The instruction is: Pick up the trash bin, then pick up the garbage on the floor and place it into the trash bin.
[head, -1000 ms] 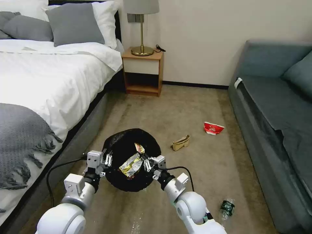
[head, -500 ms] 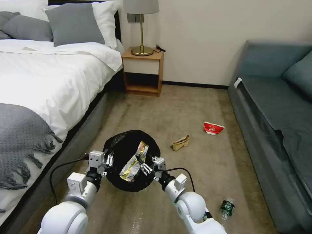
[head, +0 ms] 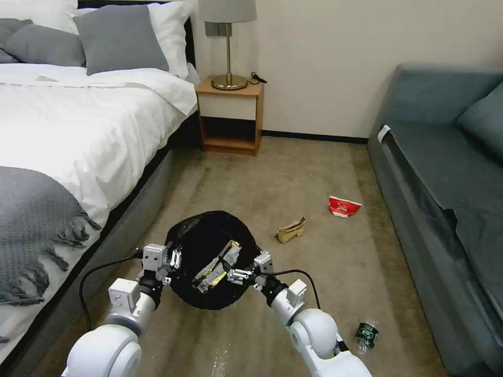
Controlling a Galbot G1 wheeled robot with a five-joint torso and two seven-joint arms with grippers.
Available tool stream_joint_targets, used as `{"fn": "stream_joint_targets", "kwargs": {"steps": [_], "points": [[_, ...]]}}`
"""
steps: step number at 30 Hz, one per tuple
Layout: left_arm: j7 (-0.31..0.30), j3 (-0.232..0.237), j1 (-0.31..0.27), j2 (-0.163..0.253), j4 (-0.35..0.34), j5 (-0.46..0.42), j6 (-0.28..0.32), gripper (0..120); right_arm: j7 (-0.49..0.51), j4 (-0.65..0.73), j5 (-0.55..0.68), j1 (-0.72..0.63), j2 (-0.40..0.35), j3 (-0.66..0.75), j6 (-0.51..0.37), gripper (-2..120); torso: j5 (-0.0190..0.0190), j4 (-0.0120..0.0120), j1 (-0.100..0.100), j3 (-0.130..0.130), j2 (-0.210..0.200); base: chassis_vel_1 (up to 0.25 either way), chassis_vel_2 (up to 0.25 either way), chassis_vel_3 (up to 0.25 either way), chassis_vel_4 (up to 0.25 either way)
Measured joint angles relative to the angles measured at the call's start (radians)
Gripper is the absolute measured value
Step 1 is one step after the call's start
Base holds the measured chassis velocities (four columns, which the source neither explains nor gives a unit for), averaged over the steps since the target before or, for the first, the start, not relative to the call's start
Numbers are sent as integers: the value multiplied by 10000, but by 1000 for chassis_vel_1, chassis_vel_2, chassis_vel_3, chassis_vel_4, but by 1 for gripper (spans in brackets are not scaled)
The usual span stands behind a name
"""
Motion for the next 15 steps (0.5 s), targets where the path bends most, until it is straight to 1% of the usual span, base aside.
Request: {"fn": "stream_joint_targets", "kwargs": {"steps": [1, 2, 3, 7, 9, 11, 13, 15], "points": [[-1, -9, -4, 8, 7, -3, -1, 7, 61, 72, -21, -33, -57, 38, -55, 100, -2, 0, 0, 0, 0, 0, 0, 0, 0], [-1, -30, -8, 24, 19, -9, -7, 7, 240, 270, -171, -122, -236, 204, -340, 100, -1, 0, 0, 0, 0, 0, 0, 0, 0], [-1, -30, -8, 24, 19, -9, -7, 7, 240, 270, -171, -122, -236, 204, -340, 100, -1, 0, 0, 0, 0, 0, 0, 0, 0], [4, -76, 8, 74, 80, -13, -84, 7, 727, 540, -523, -376, -875, 851, -826, 100, 1, 0, 0, 0, 1, 0, 0, 0, 0], [4, -82, 6, 79, 94, -13, -92, 7, 849, 576, -533, -435, -990, 978, -910, 100, 0, 0, 0, 1, 0, 0, 0, 0, 0], [6, -85, -24, 81, 162, -14, -117, 7, 1447, 804, -462, -738, -1403, 1383, -1405, 100, 0, 0, 0, 0, 0, 0, 0, 0, 0], [6, -85, -29, 79, 171, -13, -119, 7, 1538, 838, -439, -793, -1470, 1439, -1484, 100, 0, -1, 0, 0, 1, 0, 0, 0, 0], [6, -84, -46, 71, 225, -12, -132, 7, 2139, 964, -336, -1093, -1846, 1752, -1888, 100, -1, -3, 0, 0, 1, 0, 0, 0, 0]]}}
